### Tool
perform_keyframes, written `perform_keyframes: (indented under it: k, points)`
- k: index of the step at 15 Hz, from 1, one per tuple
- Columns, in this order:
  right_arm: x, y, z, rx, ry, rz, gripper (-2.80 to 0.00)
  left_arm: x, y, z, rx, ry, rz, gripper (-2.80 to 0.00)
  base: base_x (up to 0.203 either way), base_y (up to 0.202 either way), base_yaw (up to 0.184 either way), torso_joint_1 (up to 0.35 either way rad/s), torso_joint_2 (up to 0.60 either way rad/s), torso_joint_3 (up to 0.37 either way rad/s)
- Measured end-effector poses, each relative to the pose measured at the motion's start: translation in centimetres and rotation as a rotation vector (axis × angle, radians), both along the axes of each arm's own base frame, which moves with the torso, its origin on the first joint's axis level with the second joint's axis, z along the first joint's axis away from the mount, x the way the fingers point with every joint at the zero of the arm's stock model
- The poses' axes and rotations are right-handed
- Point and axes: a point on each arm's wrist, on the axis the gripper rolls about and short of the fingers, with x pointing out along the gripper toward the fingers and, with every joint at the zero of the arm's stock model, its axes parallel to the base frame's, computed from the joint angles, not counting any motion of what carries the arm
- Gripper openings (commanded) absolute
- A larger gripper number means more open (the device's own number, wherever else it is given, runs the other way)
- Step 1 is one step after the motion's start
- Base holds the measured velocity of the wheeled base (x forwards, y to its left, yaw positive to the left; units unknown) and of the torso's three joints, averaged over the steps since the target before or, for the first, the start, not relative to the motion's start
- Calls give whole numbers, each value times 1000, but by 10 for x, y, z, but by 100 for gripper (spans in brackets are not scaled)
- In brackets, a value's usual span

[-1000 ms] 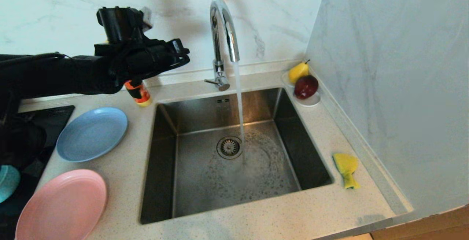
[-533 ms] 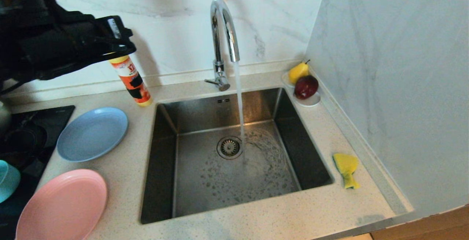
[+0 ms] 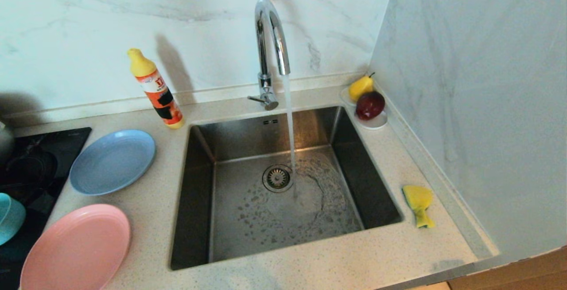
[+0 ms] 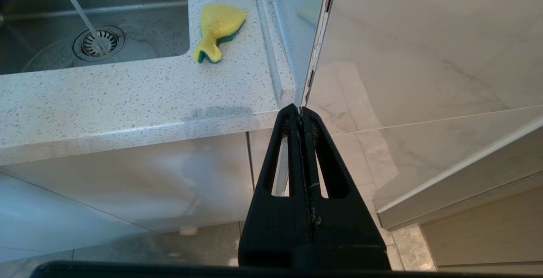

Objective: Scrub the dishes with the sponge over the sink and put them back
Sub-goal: Turn on the faucet

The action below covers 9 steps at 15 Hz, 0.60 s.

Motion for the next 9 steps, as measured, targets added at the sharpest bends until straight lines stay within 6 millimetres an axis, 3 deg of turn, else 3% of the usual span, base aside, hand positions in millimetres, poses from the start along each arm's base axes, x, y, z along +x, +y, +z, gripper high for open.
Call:
perform_keyframes:
  k: [4,7,9]
  points:
    - [0,0,0,0,0,0,-280,-66,11,-61,11,-6,119,-280,0,0,0,0,0,0]
    - [0,0,0,0,0,0,-280,-92,10,-117,24,17,96,-280,0,0,0,0,0,0]
    - [0,0,0,0,0,0,-280,-95,9,-159,36,88,34,-280,0,0,0,0,0,0]
